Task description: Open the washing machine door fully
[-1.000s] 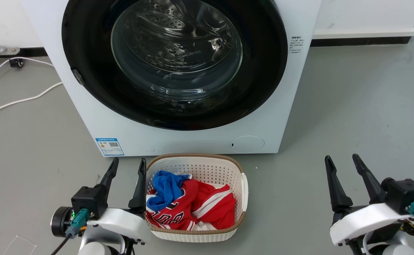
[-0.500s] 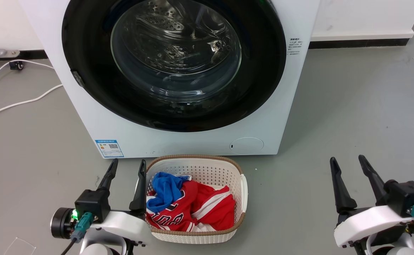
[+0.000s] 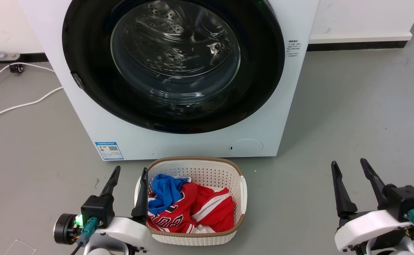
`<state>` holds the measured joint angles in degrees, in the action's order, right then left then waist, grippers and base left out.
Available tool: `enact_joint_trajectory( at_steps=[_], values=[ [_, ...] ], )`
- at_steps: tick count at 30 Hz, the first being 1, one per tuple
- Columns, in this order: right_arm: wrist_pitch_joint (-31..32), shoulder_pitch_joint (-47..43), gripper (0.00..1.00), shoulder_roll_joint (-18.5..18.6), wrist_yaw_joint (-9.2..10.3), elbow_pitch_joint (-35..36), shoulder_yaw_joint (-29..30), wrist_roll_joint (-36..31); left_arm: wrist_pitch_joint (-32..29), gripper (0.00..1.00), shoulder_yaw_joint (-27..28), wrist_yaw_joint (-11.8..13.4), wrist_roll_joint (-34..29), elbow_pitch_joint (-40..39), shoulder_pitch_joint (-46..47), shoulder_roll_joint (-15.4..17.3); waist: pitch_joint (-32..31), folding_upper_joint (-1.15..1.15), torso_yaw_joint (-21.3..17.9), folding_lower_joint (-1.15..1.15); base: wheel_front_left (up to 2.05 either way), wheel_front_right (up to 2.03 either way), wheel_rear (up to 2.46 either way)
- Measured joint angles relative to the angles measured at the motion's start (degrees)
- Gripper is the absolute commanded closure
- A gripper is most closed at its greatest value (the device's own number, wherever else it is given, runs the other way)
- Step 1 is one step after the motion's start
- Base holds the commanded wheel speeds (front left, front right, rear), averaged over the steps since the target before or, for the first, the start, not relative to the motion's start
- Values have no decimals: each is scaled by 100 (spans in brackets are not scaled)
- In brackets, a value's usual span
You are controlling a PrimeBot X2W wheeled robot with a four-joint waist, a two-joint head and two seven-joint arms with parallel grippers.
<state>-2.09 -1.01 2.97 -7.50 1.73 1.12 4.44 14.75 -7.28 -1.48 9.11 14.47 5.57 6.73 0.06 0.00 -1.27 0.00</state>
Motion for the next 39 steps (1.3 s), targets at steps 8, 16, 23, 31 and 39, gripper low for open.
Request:
enact_joint_trajectory(
  at_steps=[8, 16, 23, 31, 39],
  values=[
    [-40, -13, 0, 0, 0, -47, 12, 15, 16, 0, 71, -11, -33, 70, 14, -44, -6, 0, -1, 0, 0, 0, 0],
    [-42, -12, 0, 0, 0, -109, 29, 74, 32, 0, 134, -12, 11, 78, 16, -104, -7, 0, -8, 0, 0, 0, 0],
    [-11, -3, 100, -1, 0, -191, 36, 374, 32, 0, 171, -22, 10, 87, 31, -124, 4, 0, -12, 0, 0, 0, 0],
    [-198, 87, 100, -1, 1, -578, 121, 2921, 32, 0, 180, -22, -27, 74, 34, -143, 6, 0, -12, 0, 0, 0, 0],
    [-600, 498, 100, -9, 1, -1105, -232, 8112, 32, 0, 179, -53, -27, 26, 62, -172, 23, 0, 6, 0, 0, 0, 0]
  ],
)
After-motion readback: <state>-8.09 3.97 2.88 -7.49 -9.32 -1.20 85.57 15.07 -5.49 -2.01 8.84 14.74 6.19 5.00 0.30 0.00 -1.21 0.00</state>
